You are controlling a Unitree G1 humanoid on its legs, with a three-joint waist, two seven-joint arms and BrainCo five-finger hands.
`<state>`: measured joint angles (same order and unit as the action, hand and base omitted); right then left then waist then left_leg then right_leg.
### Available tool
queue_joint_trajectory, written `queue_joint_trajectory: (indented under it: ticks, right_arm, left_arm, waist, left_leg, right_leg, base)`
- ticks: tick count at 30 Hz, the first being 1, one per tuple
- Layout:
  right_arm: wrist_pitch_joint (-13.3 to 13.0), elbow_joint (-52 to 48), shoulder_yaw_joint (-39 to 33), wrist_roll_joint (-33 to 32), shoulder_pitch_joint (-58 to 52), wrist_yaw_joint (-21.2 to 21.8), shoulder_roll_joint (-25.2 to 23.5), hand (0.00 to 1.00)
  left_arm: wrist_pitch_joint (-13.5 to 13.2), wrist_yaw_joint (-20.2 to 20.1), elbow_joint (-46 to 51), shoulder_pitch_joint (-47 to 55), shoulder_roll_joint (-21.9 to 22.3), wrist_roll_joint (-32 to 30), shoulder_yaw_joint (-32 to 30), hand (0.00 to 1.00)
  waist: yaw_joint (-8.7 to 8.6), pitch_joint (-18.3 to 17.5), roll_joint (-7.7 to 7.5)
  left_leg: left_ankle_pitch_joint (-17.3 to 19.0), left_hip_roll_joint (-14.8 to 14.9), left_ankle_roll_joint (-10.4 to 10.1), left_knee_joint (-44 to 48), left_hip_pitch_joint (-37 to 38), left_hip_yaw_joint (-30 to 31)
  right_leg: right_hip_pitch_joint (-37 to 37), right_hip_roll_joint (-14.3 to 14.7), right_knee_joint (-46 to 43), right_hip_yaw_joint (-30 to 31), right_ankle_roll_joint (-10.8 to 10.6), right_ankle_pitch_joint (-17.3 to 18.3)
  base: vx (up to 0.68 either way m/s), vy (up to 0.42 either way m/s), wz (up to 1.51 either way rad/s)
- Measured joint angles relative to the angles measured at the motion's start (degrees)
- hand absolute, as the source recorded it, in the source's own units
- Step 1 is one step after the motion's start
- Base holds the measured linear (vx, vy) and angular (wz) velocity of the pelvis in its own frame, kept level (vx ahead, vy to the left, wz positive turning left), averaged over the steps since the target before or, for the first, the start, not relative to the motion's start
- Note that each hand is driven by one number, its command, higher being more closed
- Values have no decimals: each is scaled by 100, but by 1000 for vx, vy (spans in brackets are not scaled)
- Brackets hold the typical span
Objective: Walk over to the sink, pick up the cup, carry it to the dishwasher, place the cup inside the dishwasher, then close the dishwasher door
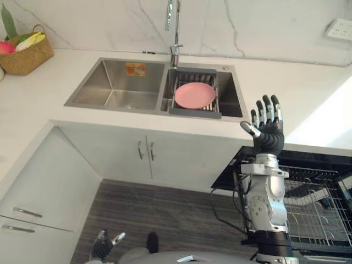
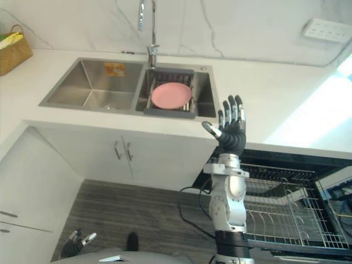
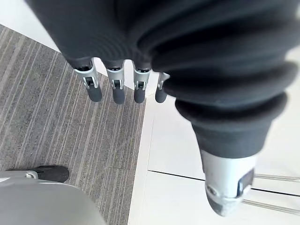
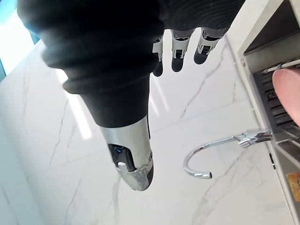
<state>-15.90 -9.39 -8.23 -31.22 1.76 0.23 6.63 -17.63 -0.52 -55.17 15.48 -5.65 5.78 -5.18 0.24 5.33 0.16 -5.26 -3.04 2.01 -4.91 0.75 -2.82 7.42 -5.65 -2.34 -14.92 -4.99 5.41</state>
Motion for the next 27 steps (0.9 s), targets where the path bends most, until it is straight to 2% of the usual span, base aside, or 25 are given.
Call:
queue_joint_trajectory:
  ticks: [2,3,4,5,6,7,8,9,11,12,13,14,15,16,17,18,20,22,23,24,25,26,27]
  right_arm:
    - [8,-62,-2,-130,-230,58,-156,0]
    - [21,-110,-3,-263,-292,62,-204,0]
    - [102,-240,8,-518,-416,63,-278,0]
    - [131,-400,26,-649,-504,61,-328,0]
    - [120,-620,29,-689,-604,52,-368,0]
    - [116,-722,39,-692,-616,51,-378,0]
    - [101,-855,68,-688,-592,46,-388,0]
    - [87,-895,70,-677,-545,37,-393,0]
    - [83,-878,76,-669,-458,-1,-383,0]
    - [90,-880,109,-667,-398,-88,-394,0]
    - [97,-888,146,-666,-385,-111,-390,0]
    - [98,-892,164,-666,-385,-116,-385,0]
    - [103,-872,183,-666,-381,-143,-368,0]
    - [106,-849,215,-667,-375,-170,-403,0]
    - [130,-798,368,-665,-319,-176,-383,0]
    - [137,-797,422,-666,-280,-165,-386,0]
    - [150,-770,411,-667,-216,-167,-389,0]
    - [180,-694,298,-666,-204,-172,-386,0]
    - [216,-615,243,-666,-212,-195,-390,0]
    - [232,-570,229,-666,-211,-208,-393,0]
    - [261,-537,230,-665,-212,-212,-396,0]
    - [271,-528,248,-663,-194,-211,-400,0]
    - [277,-520,259,-663,-185,-208,-405,0]
  left_arm:
    - [143,-185,9,93,129,337,-256,0]
    - [187,-244,3,90,153,414,-383,0]
    - [262,-354,9,100,239,556,-534,0]
    - [292,-391,23,104,328,660,-701,0]
    - [305,-415,65,107,400,713,-780,0]
    - [304,-438,65,119,408,756,-837,0]
    - [355,-470,50,205,468,773,-895,0]
    - [416,-502,36,282,487,787,-889,0]
    - [450,-538,12,405,542,792,-885,0]
    - [475,-524,-10,493,618,747,-933,0]
    - [477,-503,-15,589,698,733,-996,0]
    - [476,-484,-39,668,779,734,-1055,0]
    - [474,-477,-114,722,842,741,-1068,0]
    - [471,-474,-175,722,840,742,-1077,0]
    - [454,-497,-183,738,802,753,-1107,0]
    - [463,-496,-191,716,754,758,-1101,0]
    - [471,-519,-281,596,660,753,-1120,0]
    - [468,-529,-309,578,528,742,-989,0]
    - [461,-514,-332,563,439,741,-922,0]
    - [454,-506,-361,552,387,743,-901,0]
    - [423,-495,-409,538,283,748,-855,0]
    - [398,-455,-400,531,208,751,-754,0]
    - [387,-442,-397,510,190,754,-709,0]
  waist:
    - [76,-16,0]
    - [59,-6,-8]
    - [56,27,-7]
    - [103,93,58]
    - [100,125,127]
    - [102,167,152]
    - [134,195,167]
    - [143,205,205]
    - [170,208,224]
    - [217,208,224]
    - [246,203,232]
    - [273,188,257]
    - [278,166,273]
    - [310,151,221]
    - [309,140,75]
    - [289,153,43]
    - [273,150,-4]
    - [275,84,-58]
    - [261,54,-106]
    - [256,29,-147]
    - [246,-15,-237]
    - [248,-4,-282]
    - [249,0,-269]
  left_leg:
    - [182,50,10,93,45,-214]
    - [282,58,-13,313,-29,-228]
    - [655,146,-67,1133,-312,-340]
    - [1039,329,-180,2345,-796,-547]
    - [1086,566,-244,3566,-1378,-701]
    - [1035,678,-348,4062,-1624,-747]
    - [1183,850,-465,4486,-1784,-819]
    - [1311,914,-459,4392,-1775,-801]
    - [1320,951,-468,3868,-1771,-733]
    - [1101,941,-497,3013,-1773,-487]
    - [921,953,-570,2555,-1767,-285]
    - [817,986,-719,2193,-1759,-85]
    - [475,984,-721,2191,-1745,-96]
    - [438,881,-611,2282,-1737,-140]
    - [653,730,-365,2561,-1791,-301]
    - [772,715,-289,2750,-1847,-386]
    - [1307,577,-99,3275,-1824,-537]
    - [1413,419,-39,3090,-1548,-566]
    - [1418,348,-20,2816,-1269,-567]
    - [1415,319,11,2665,-1129,-587]
    - [1397,241,41,2369,-865,-591]
    - [1387,188,32,2003,-492,-592]
    - [1373,183,20,1823,-312,-594]
  right_leg:
    - [7,56,-19,220,81,69]
    - [25,54,-20,235,94,82]
    - [38,31,-51,287,140,112]
    - [59,85,-130,344,175,160]
    - [61,123,-241,328,203,251]
    - [95,126,-308,335,214,300]
    - [200,123,-356,360,223,364]
    - [303,108,-350,407,202,417]
    - [416,19,-346,504,133,488]
    - [460,-84,-302,637,54,549]
    - [471,-141,-277,722,5,581]
    - [477,-166,-251,833,-77,632]
    - [513,-244,-235,1008,-184,713]
    - [524,-350,-222,1120,-181,757]
    - [552,-510,-226,1303,-108,819]
    - [559,-534,-295,1406,-137,803]
    - [605,-739,-499,1530,-324,575]
    - [639,-850,-702,1618,-320,317]
    - [519,-858,-1217,1656,-346,218]
    - [333,-841,-1674,1732,-498,191]
    - [-98,-846,-2590,1771,-874,15]
    - [-391,-904,-3306,1773,-975,-414]
    - [-506,-916,-3573,1732,-928,-621]
  base:
    - [20,-34,-47]
    - [51,-25,-32]
    - [23,-2,-28]
    - [-1,8,-24]
    - [-45,11,-15]
    - [-31,17,-4]
    - [5,37,-12]
    - [50,60,-16]
    - [120,131,-19]
    - [165,216,-37]
    - [233,329,-50]
    - [254,356,-49]
    - [280,372,-48]
    - [308,340,-55]
    - [250,230,-42]
    - [310,244,-40]
    - [275,258,-20]
    - [262,252,-5]
    - [259,200,0]
    - [227,132,-1]
    - [236,89,-12]
    - [279,87,-19]
    - [280,67,-29]
